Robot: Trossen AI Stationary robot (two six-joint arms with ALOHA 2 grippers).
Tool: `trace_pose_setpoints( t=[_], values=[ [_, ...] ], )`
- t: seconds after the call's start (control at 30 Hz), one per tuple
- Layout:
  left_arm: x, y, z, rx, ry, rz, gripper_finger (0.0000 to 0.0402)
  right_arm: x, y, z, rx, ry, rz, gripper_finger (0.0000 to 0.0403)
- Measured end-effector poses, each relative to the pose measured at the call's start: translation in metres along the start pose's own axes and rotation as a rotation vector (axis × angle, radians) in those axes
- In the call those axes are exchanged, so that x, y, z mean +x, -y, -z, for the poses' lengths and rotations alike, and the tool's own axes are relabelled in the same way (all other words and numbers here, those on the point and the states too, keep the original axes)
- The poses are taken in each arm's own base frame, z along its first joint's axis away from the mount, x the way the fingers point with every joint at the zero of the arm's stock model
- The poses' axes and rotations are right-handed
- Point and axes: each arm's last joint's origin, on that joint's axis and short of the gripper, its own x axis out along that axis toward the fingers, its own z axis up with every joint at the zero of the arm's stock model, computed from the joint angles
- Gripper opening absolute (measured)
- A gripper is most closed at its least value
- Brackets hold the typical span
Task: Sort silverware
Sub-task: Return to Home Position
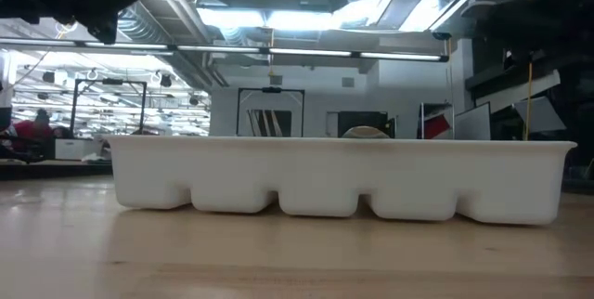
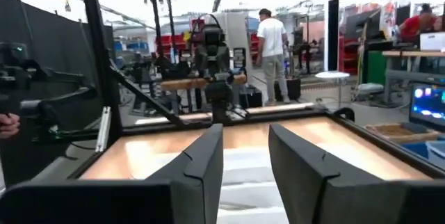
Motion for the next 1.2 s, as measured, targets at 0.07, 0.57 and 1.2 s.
trace_pose_setpoints(
  t=[0.07,0.57,1.2],
  values=[
    [0.0,-0.001,0.001,0.014,-0.014,-0.005,0.01,0.001,0.003,0.002,-0.006,-0.023,-0.005,0.012],
    [0.011,-0.001,0.047,0.03,-0.132,0.007,0.01,0.002,0.013,0.016,0.113,-0.166,-0.07,0.012],
    [0.014,-0.002,0.052,0.105,-0.061,0.017,0.01,0.002,0.013,0.017,0.029,-0.173,-0.072,0.012]
  ],
)
